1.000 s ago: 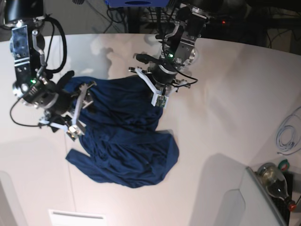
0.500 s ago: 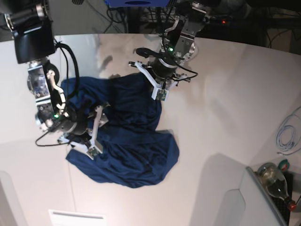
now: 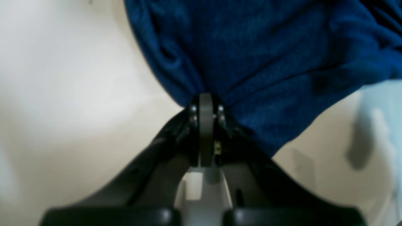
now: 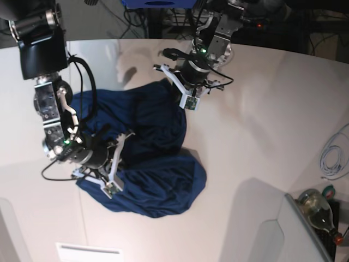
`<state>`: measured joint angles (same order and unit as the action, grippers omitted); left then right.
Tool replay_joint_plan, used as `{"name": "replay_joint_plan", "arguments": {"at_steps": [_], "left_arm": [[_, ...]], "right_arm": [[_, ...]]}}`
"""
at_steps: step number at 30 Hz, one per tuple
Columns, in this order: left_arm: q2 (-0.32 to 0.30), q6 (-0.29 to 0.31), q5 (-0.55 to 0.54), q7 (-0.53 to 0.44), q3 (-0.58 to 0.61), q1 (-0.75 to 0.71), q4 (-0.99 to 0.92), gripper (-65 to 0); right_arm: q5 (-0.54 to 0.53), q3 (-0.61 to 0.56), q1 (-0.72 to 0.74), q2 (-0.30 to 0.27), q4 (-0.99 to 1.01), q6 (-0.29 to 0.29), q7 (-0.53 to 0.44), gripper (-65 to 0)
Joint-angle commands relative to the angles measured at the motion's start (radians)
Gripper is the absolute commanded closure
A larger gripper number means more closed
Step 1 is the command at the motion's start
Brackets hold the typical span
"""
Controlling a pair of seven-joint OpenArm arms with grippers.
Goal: Layout the t-shirt on the table in an organized manner, then fold the t-shirt properly
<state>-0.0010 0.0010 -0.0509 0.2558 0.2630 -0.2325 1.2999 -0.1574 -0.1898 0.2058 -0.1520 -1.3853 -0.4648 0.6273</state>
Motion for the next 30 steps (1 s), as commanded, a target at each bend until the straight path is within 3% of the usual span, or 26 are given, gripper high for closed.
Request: {"name": "replay_joint_plan", "arguments": {"at_steps": [1, 5, 10, 14, 18, 23, 25, 30], "left_arm": [[-0.004, -0.009, 0.007, 0.043, -0.001, -0.009, 0.005, 0.0], [-0.001, -0.009, 0.007, 0.043, -0.001, -0.009, 0.007, 0.0], [-0.001, -0.009, 0.007, 0.043, 0.006, -0.009, 0.017, 0.0], [-0.001, -0.009, 0.007, 0.043, 0.002, -0.057, 0.131, 0.0], [-0.001, -0.009, 0.007, 0.046, 0.000, -0.084, 0.217, 0.0], [-0.007, -0.009, 0.007, 0.046, -0.001, -0.100, 0.215, 0.0], [-0.012, -0.009, 0.007, 0.044, -0.037, -0.117, 0.228, 0.0], [-0.011, -0.009, 0.007, 0.044, -0.159, -0.160, 0.266, 0.0]], "right_arm": [[-0.001, 0.009, 0.019, -0.028, -0.052, 0.018, 0.001, -0.2], [-0.001, 0.160, -0.015, -0.044, -0.168, 0.099, 0.049, -0.2], [-0.001, 0.404, -0.009, -0.044, -0.133, 0.107, 0.049, -0.2], [-0.001, 0.622, 0.050, -0.044, 0.045, 0.117, 0.036, -0.2], [-0.001, 0.778, 0.074, -0.048, 0.175, 0.214, -0.071, -0.2], [-0.001, 0.780, 0.076, -0.051, 0.321, 0.369, -0.168, -1.1], [-0.001, 0.780, 0.077, -0.051, 0.340, 0.426, -0.168, -7.1], [-0.008, 0.787, 0.014, -0.053, 0.182, 0.429, -0.073, -39.9]]}}
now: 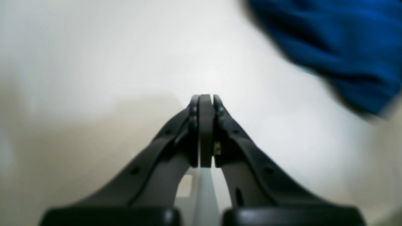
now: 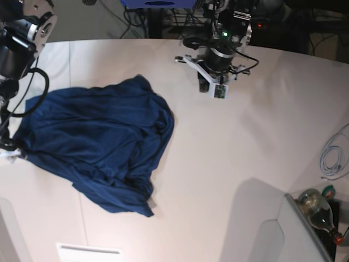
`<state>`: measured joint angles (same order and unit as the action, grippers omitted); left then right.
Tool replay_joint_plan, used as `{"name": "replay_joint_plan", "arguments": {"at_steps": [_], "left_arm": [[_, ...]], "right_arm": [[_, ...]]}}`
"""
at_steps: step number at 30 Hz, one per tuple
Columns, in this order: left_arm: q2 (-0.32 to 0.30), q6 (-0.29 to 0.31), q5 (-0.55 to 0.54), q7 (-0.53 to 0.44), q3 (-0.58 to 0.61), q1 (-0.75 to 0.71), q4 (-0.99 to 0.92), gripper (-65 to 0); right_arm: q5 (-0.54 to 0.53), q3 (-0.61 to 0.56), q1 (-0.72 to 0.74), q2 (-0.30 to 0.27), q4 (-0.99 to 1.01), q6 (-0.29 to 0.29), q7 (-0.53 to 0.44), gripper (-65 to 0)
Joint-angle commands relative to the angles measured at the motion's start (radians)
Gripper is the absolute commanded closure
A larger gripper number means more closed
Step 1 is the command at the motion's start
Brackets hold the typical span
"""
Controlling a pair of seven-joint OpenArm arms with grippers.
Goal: Layout the t-shirt on the table in an organized manner, then fold the t-shirt properly
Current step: 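Move the left gripper down onto the shirt and grasp a sleeve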
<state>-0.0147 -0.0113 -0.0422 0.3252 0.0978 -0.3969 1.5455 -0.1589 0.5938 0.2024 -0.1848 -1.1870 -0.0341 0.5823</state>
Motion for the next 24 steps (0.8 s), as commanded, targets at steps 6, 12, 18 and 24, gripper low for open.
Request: {"name": "replay_joint_plan", "arguments": {"at_steps": [6, 12, 18, 24], "left_arm": [[0.000, 0.006, -0.002, -0.024, -0.109, -0.038, 0.039, 0.0], [0.005, 0.006, -0.002, -0.027, -0.100, -0.038, 0.034, 0.0], [0.005, 0.007, -0.226, -0.025, -0.114, 0.005, 0.029, -18.1], [-0.052, 0.007, -0.539, -0.022, -0.099, 0.118, -0.066, -51.3]], "right_arm": [[-0.181, 0.033, -0.229, 0.052, -0.267, -0.002, 0.011, -44.1], [-0.268, 0.073, -0.263, 0.077, -0.126, -0.003, 0.008, -44.0], [-0.268, 0.073, -0.208, 0.072, 0.035, -0.119, 0.014, -44.0], [-0.268, 0.068, -0.203, 0.074, 0.074, -0.209, 0.081, -38.4]]}}
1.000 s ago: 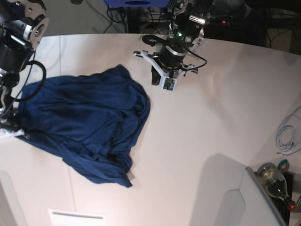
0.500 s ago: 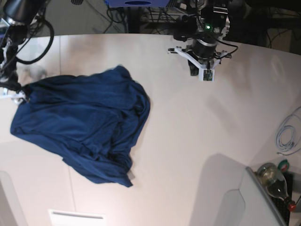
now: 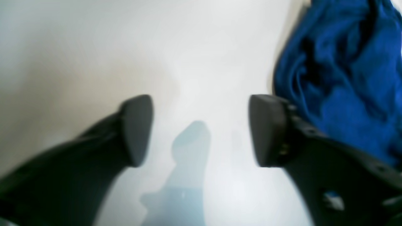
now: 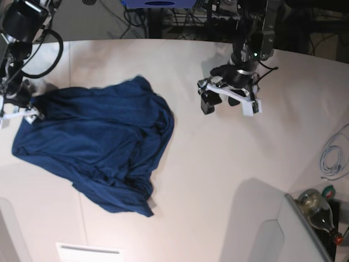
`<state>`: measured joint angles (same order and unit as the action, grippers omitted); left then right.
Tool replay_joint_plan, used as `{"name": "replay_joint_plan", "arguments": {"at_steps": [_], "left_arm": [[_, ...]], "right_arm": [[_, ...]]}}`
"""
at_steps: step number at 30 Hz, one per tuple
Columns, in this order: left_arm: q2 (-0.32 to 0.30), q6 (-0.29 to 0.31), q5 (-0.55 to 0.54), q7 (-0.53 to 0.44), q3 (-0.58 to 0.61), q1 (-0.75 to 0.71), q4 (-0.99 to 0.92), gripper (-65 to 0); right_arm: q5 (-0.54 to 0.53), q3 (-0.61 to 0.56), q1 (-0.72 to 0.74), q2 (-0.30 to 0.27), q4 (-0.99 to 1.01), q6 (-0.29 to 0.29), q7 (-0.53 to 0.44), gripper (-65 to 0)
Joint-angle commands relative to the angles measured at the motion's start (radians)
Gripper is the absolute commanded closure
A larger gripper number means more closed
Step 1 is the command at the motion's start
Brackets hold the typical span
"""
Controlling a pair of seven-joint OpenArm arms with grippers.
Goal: Layout the t-shirt on the table in an organized manner, then fold the t-shirt properly
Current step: 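Move the left gripper down onto the shirt and grasp a sleeve, then pull the sleeve away from the right gripper to stretch the shirt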
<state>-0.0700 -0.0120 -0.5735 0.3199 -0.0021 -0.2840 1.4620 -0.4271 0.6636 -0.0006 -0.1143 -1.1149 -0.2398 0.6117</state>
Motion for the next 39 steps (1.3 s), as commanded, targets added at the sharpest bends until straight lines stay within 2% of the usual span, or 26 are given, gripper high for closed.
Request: {"name": "replay_joint_plan", "arguments": {"at_steps": [1, 4, 5, 7, 9, 14, 19, 22, 23, 25, 29, 31, 33, 37, 39], "left_arm": [[0.003, 0.008, -0.026, -0.018, 0.001, 0.036, -0.016, -52.5], [0.006, 0.008, -0.033, -0.020, 0.014, 0.136, -0.134, -52.5], [0.006, 0.008, -0.033, -0.020, 0.029, 0.170, -0.172, -52.5], [0.006, 0.008, -0.033, -0.020, 0.072, 0.234, -0.244, -52.5], [0.014, 0.008, -0.035, -0.021, 0.118, 0.302, -0.318, -52.5], [0.083, 0.011, -0.035, -0.021, 0.147, 0.450, -0.505, -52.5], [0.137, 0.139, -0.035, -0.021, 0.147, 0.503, -0.611, -52.3], [0.155, 0.143, -0.032, -0.021, 0.147, 0.516, -0.659, -51.0], [0.160, 0.143, -0.030, -0.021, 0.147, 0.520, -0.676, -47.9], [0.160, 0.143, -0.030, -0.021, 0.141, 0.529, -0.699, -36.0], [0.135, 0.143, -0.036, -0.021, 0.133, 0.527, -0.679, 0.0], [0.105, 0.143, -0.038, -0.012, 0.132, 0.516, -0.600, 0.0], [0.069, 0.131, -0.038, 0.026, 0.096, 0.469, -0.469, 0.0], [0.046, -0.007, -0.030, 0.173, -0.026, 0.361, -0.157, 0.0], [0.046, -0.035, -0.030, 0.232, -0.068, 0.288, 0.006, 0.0]], "right_arm": [[0.000, -0.002, 0.001, 0.003, 0.002, -0.017, 0.067, -32.1], [0.000, 0.008, 0.001, -0.003, -0.012, -0.043, 0.122, -4.4], [0.000, 0.008, 0.001, -0.003, -0.018, -0.043, 0.138, 0.0], [0.000, 0.008, -0.005, -0.003, -0.035, -0.043, 0.147, -2.1], [0.000, 0.009, -0.012, -0.005, -0.055, -0.043, 0.149, 0.0], [0.000, 0.009, -0.037, -0.005, -0.120, -0.043, 0.149, -0.3], [0.000, 0.009, -0.039, -0.005, -0.126, -0.043, 0.146, -0.3], [0.000, 0.009, -0.039, -0.005, -0.126, -0.043, 0.144, -0.2], [0.000, 0.009, -0.039, -0.005, -0.126, -0.043, 0.144, -0.2], [0.000, 0.009, -0.039, -0.005, -0.126, -0.043, 0.144, -0.2], [0.000, 0.008, -0.039, -0.022, -0.127, -0.043, 0.152, -0.2], [0.000, 0.008, -0.040, -0.028, -0.159, -0.043, 0.164, -0.2], [0.000, 0.009, -0.055, -0.029, -0.259, -0.043, 0.231, -0.2], [-0.002, 0.025, -0.069, -0.023, -0.532, -0.042, 0.351, -0.2], [-0.002, 0.071, -0.060, -0.009, -0.641, -0.042, 0.416, -0.2]]}}
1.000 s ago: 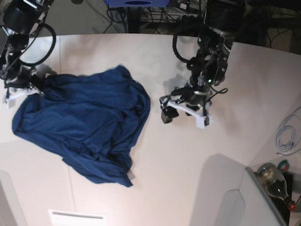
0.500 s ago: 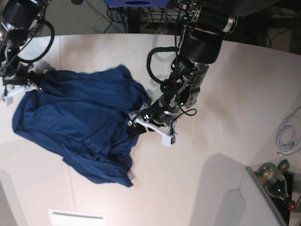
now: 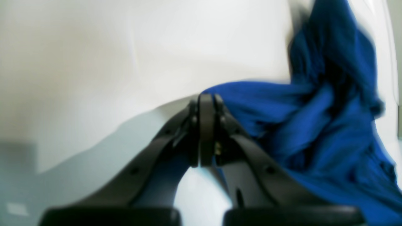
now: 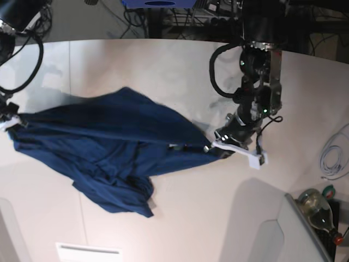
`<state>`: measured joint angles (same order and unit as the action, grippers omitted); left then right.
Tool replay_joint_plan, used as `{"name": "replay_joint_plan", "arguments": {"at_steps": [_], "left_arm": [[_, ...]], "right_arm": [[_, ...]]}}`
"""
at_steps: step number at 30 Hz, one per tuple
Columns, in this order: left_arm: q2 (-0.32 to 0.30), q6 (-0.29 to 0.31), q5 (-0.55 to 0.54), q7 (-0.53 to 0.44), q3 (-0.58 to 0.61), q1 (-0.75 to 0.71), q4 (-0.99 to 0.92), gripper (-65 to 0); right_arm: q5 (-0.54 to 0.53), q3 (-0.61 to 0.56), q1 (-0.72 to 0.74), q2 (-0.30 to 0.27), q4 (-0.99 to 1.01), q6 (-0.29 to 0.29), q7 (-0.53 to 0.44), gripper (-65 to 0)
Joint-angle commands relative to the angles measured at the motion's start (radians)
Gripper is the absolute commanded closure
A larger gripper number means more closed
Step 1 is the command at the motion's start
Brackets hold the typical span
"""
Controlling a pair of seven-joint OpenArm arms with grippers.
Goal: Layout the t-shirt on the table in an organized manner, then fold the t-shirt properly
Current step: 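Pull the sleeve away from the right gripper to stretch the shirt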
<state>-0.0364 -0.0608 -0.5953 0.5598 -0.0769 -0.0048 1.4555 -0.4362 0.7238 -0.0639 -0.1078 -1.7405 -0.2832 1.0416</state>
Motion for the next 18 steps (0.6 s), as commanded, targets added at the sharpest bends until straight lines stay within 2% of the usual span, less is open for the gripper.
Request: {"name": "replay_joint_plan", "arguments": {"at_steps": [1, 4, 7, 13, 16, 18], "left_arm": [[0.013, 0.006, -0.008, 0.013, -0.008, -0.027, 0.087, 0.0], [0.007, -0.020, -0.008, 0.061, -0.022, -0.149, 0.268, 0.0], [0.007, -0.044, -0.008, 0.059, -0.022, -0.252, 0.345, 0.0], [0.007, -0.050, -0.013, 0.062, -0.019, -0.390, 0.406, 0.0], [0.008, -0.050, -0.008, 0.062, -0.019, -0.386, 0.422, 0.0], [0.008, -0.050, -0.008, 0.064, -0.019, -0.330, 0.419, 0.0]], "right_arm": [[0.007, 0.029, 0.008, -0.003, -0.062, 0.002, 0.016, -0.2], [0.009, 0.046, 0.019, 0.009, -0.144, 0.002, 0.141, -0.2], [0.014, 0.046, 0.002, 0.012, -0.132, 0.002, 0.217, -0.2], [0.015, 0.015, -0.046, 0.004, -0.039, 0.002, 0.222, -0.2], [0.015, 0.009, -0.040, -0.017, -0.032, 0.002, 0.222, -0.2], [0.015, 0.007, 0.002, -0.026, -0.022, 0.002, 0.220, -0.2]]}}
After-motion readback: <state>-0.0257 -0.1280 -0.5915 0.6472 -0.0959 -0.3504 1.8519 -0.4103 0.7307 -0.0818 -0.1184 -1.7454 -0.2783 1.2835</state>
